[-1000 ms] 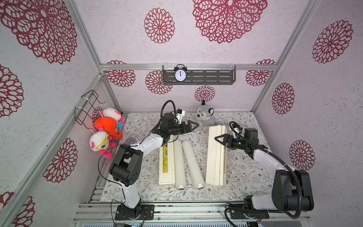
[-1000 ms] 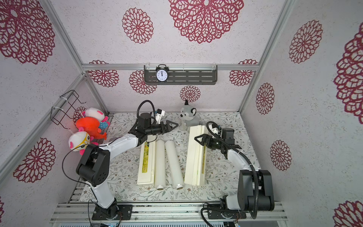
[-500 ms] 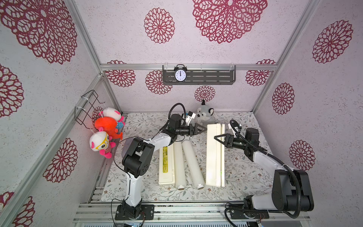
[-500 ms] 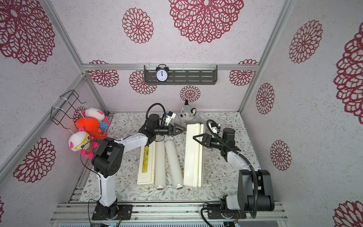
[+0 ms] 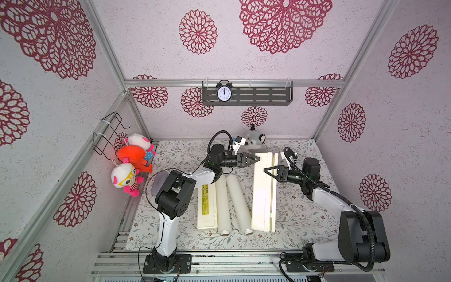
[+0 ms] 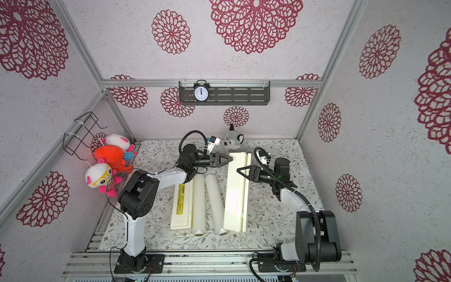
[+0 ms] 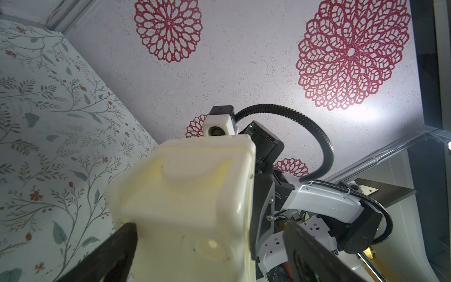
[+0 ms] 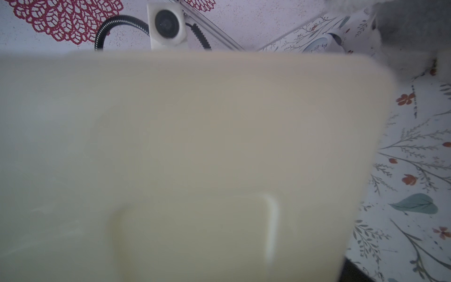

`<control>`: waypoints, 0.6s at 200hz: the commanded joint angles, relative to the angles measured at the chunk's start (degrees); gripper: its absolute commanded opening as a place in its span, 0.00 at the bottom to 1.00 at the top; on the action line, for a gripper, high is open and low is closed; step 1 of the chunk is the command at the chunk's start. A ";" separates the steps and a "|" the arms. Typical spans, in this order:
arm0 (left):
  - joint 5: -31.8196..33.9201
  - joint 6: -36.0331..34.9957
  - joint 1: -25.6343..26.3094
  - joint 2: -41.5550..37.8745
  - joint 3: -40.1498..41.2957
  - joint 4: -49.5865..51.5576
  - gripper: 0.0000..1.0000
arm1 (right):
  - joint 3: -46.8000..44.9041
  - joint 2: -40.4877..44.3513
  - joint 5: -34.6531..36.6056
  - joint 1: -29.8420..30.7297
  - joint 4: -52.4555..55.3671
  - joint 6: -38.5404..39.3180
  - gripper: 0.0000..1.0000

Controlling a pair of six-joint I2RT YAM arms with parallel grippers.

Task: Put plastic wrap rolls into dispensers
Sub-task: Open the lid of the plastic wrap cutting box.

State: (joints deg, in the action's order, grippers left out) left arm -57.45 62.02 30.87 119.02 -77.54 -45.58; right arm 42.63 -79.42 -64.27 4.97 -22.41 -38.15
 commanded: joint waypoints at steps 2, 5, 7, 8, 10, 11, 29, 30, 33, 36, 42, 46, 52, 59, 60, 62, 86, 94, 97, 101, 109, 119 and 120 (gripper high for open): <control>2.96 -10.16 1.08 -2.76 -1.61 14.82 0.98 | 2.66 0.58 -4.00 1.26 -1.78 -0.63 0.68; 3.28 -11.26 1.04 -2.93 -1.81 16.16 0.98 | 2.69 0.58 -4.06 1.20 -1.74 -0.53 0.68; 3.41 -11.78 1.05 -3.03 -2.00 16.94 0.98 | 2.71 0.58 -4.10 1.25 -1.75 -0.59 0.68; 3.45 -11.98 1.04 -3.11 -2.09 17.33 0.98 | 2.72 0.54 -4.10 1.26 -1.71 -0.60 0.68; 3.54 -12.42 1.08 -3.14 -2.20 18.02 0.98 | 2.72 0.55 -4.17 1.24 -1.72 -0.56 0.68; 3.60 -12.65 1.05 -3.12 -2.28 18.35 0.98 | 2.72 0.52 -4.18 1.26 -1.74 -0.54 0.68; 3.26 -14.64 0.95 -3.44 -2.93 20.39 0.98 | 2.85 0.49 -4.59 1.29 -1.78 -0.61 0.67; 3.15 -14.64 0.99 -3.44 -2.95 20.29 0.98 | 2.83 0.49 -4.61 1.32 -1.77 -0.61 0.67; 2.73 -14.38 0.87 -3.40 -2.97 19.82 0.98 | 2.86 0.49 -4.63 1.37 -1.79 -0.61 0.67; 2.39 -14.00 0.86 -3.36 -2.97 19.18 0.98 | 2.89 0.54 -4.71 1.43 -1.78 -0.61 0.67; 1.69 -13.32 0.93 -3.24 -3.10 17.86 0.98 | 2.96 0.42 -4.89 1.55 -1.84 -0.59 0.67; 1.19 -12.67 0.99 -3.14 -3.21 16.76 0.98 | 2.90 0.32 -5.03 1.69 -1.91 -0.54 0.67; 0.40 -11.70 1.11 -2.90 -3.40 15.45 0.98 | 3.04 0.23 -5.15 1.93 -2.16 -0.69 0.67; -0.27 -11.08 1.40 -2.62 -3.83 14.59 0.98 | 3.18 0.07 -5.40 2.29 -2.45 -0.80 0.67; -0.37 -11.02 1.44 -2.59 -3.93 14.53 0.98 | 3.17 -0.03 -5.41 2.31 -2.45 -0.83 0.67; -0.60 -10.97 1.51 -2.53 -4.11 14.55 0.98 | 3.21 -0.08 -5.49 2.43 -2.50 -0.91 0.67; -1.91 -11.63 2.52 -3.20 -3.70 13.80 0.98 | 3.93 -0.98 -5.39 3.02 -2.63 -1.02 0.67; -1.64 -11.74 2.46 -3.87 -2.89 13.44 0.98 | 3.96 -1.24 -5.34 3.02 -2.63 -0.98 0.67; -1.49 -11.71 2.44 -3.97 -2.63 13.42 0.98 | 3.99 -1.26 -5.34 3.02 -2.71 -1.07 0.67; -1.38 -11.60 2.36 -4.20 -2.27 13.11 0.98 | 4.02 -1.35 -5.42 2.98 -2.81 -1.05 0.67; -1.41 -10.94 2.26 -4.50 -1.50 11.77 0.98 | 3.93 -1.53 -5.51 3.00 -3.26 -1.37 0.67; -1.97 -9.31 2.22 -4.41 -0.93 9.13 0.98 | 3.60 -1.80 -5.75 3.00 -4.53 -2.31 0.67; -2.01 -9.12 2.24 -4.37 -0.90 8.81 0.98 | 3.60 -1.80 -5.77 2.97 -4.64 -2.38 0.67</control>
State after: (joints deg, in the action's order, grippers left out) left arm -56.45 51.79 31.16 117.32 -79.81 -31.40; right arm 44.14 -81.12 -65.52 6.07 -22.02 -38.30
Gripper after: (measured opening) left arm 0.978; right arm 0.883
